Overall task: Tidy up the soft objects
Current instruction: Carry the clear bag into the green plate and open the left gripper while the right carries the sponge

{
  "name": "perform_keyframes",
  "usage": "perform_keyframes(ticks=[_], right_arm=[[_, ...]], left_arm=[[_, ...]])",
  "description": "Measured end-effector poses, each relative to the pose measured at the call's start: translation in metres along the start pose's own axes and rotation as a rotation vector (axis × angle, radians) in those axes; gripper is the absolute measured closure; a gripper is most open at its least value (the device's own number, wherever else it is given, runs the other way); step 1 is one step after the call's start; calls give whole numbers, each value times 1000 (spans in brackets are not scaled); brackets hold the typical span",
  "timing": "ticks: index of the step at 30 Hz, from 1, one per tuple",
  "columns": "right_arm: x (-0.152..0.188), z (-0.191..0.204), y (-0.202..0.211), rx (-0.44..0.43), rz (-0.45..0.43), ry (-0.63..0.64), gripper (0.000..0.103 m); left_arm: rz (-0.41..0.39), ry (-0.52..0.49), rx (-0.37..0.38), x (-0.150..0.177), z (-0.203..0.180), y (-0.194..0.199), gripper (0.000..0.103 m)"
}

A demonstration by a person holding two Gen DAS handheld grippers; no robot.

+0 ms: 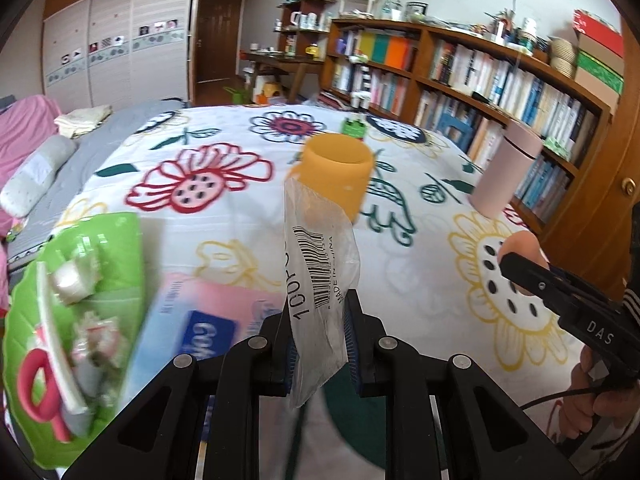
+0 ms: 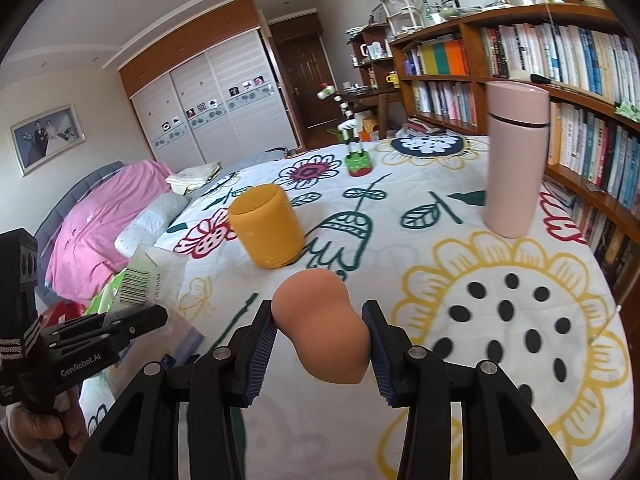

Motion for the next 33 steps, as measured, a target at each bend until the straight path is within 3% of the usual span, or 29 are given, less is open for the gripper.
perform_keyframes(ticks=[12,25,33], right_arm=[[-2,43,-14,-46,14,56,56],[5,90,-32,-77,53,125,56],[10,123,-45,-104,81,173,56]], left_arm=[[-37,92,-105,2,80,22,82],[-20,184,-183,23,152,28,81],[-8,230,-192,30,178,26,63]])
Point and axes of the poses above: each gripper's, at about its wrist camera, not at the fingertips, and y roughly against the way its jaws point, z to its left, x to its underside, the point moved 10 cm from there along -y, roughly the way its jaws point, and after that the axes turned 5 degrees about -x, right-handed, at the moved point
